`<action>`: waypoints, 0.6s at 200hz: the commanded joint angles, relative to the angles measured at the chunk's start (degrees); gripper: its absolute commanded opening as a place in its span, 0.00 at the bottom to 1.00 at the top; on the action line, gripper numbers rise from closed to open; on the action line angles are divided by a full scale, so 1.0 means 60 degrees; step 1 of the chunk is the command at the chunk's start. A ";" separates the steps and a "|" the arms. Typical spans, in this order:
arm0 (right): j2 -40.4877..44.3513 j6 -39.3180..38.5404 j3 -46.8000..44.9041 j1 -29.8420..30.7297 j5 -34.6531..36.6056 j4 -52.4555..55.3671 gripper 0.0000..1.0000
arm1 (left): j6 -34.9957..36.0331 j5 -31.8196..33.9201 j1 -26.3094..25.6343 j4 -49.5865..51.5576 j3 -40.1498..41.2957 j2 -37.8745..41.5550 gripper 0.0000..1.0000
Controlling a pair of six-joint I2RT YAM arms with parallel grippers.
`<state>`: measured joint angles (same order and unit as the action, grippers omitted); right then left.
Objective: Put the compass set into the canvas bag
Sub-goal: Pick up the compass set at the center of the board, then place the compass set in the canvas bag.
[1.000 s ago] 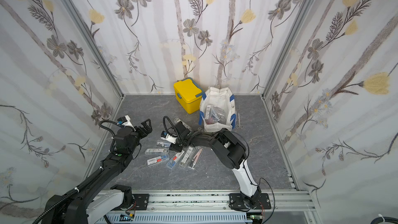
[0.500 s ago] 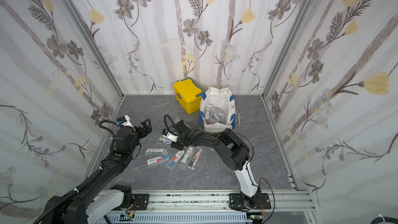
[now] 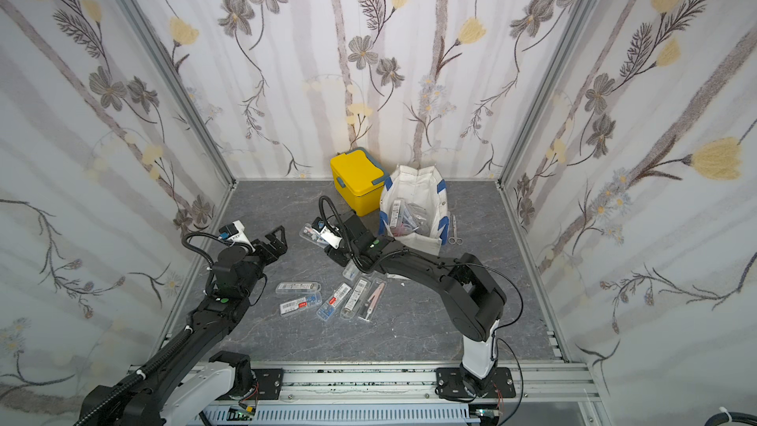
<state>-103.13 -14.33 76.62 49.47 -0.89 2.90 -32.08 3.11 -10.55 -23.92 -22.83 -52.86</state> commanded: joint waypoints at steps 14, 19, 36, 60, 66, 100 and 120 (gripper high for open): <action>0.1089 0.0616 0.0113 -0.0347 0.1173 -0.0355 0.38 | -0.0302 -0.0407 0.0001 -0.0380 -0.0112 0.0131 1.00; 0.1271 0.0678 0.0090 -0.0501 0.1325 -0.0365 0.38 | -0.0300 -0.0513 0.0000 -0.0290 -0.0191 0.0122 1.00; 0.1879 0.0877 -0.0025 -0.1034 0.1546 -0.0366 0.38 | -0.0196 -0.0999 -0.0004 -0.0062 -0.0408 0.0079 1.00; 0.2815 0.1212 -0.0225 -0.1618 0.2085 -0.0307 0.39 | -0.0192 -0.1701 -0.0015 0.0090 -0.0671 -0.0075 1.00; 0.3015 0.1307 -0.0301 -0.1775 0.2197 -0.0289 0.39 | -0.0225 -0.1856 -0.0013 0.0084 -0.0738 -0.0166 1.00; 0.3874 0.1906 -0.0954 -0.2754 0.2309 -0.0077 0.39 | -0.0336 -0.2452 -0.0109 -0.0096 -0.0999 -0.0682 1.00; 0.4106 0.2261 -0.1328 -0.3438 0.1979 0.0185 0.39 | -0.0243 -0.2790 -0.0202 -0.0227 -0.1146 -0.1059 1.00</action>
<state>-79.90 -4.67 70.52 32.16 11.31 2.72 -33.41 -9.65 -11.31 -23.75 -28.56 -57.47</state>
